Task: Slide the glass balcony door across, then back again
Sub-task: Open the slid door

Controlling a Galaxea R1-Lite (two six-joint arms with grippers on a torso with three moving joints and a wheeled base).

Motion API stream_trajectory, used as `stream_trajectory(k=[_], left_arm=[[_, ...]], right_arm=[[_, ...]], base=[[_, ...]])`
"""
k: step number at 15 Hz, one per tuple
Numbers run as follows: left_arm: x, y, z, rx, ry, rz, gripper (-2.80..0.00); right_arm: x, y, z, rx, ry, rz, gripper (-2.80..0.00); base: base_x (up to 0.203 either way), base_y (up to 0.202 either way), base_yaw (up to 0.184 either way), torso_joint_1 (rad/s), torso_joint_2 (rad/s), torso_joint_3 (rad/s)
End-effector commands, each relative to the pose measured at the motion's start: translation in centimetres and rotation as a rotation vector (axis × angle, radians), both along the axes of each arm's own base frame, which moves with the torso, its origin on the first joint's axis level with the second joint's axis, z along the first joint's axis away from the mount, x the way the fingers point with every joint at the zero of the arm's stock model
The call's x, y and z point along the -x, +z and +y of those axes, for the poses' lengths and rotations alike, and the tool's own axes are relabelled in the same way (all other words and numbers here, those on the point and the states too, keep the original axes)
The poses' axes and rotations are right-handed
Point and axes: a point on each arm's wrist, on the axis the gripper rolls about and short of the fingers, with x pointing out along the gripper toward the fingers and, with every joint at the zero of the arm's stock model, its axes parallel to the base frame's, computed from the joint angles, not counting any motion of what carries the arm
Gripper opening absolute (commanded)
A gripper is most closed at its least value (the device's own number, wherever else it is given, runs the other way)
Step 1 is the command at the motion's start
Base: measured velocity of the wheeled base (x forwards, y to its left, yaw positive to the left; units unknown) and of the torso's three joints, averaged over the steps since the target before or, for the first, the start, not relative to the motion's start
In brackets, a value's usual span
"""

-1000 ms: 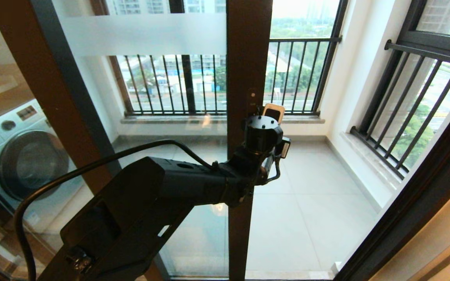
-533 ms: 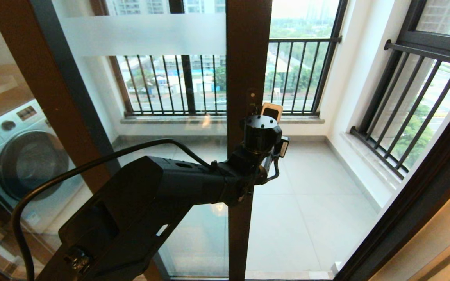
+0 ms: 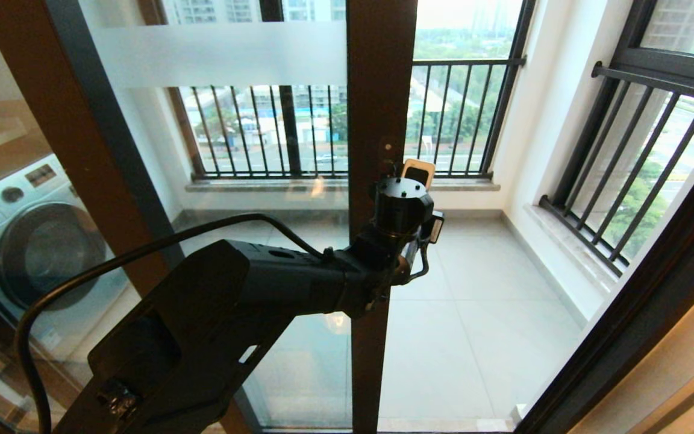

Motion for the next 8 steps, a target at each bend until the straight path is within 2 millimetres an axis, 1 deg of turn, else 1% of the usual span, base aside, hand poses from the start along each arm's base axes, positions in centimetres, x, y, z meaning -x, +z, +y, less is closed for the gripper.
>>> stream_trajectory(k=[1,6,8], left_arm=[[-0.2,0.2,0.3,0.003,0.015,-0.005,-2.80],[-1.0,0.5,1.4,0.005,0.041,-0.010,-2.80],[-1.1,0.5,1.5,0.005,0.044,-0.009,-2.80]], right_arm=[[0.0,0.0,0.0,0.001,0.001,-0.001,-2.80],[0.0,0.0,0.0,0.001,-0.001,-0.001,-2.80],[0.0,0.0,0.0,0.001,0.000,-0.001,-2.80]], base=[[0.000,0.000,0.000,0.000,0.00,0.000],[0.000,0.000,0.000,0.000,0.00,0.000],[0.000,0.000,0.000,0.000,0.00,0.000]])
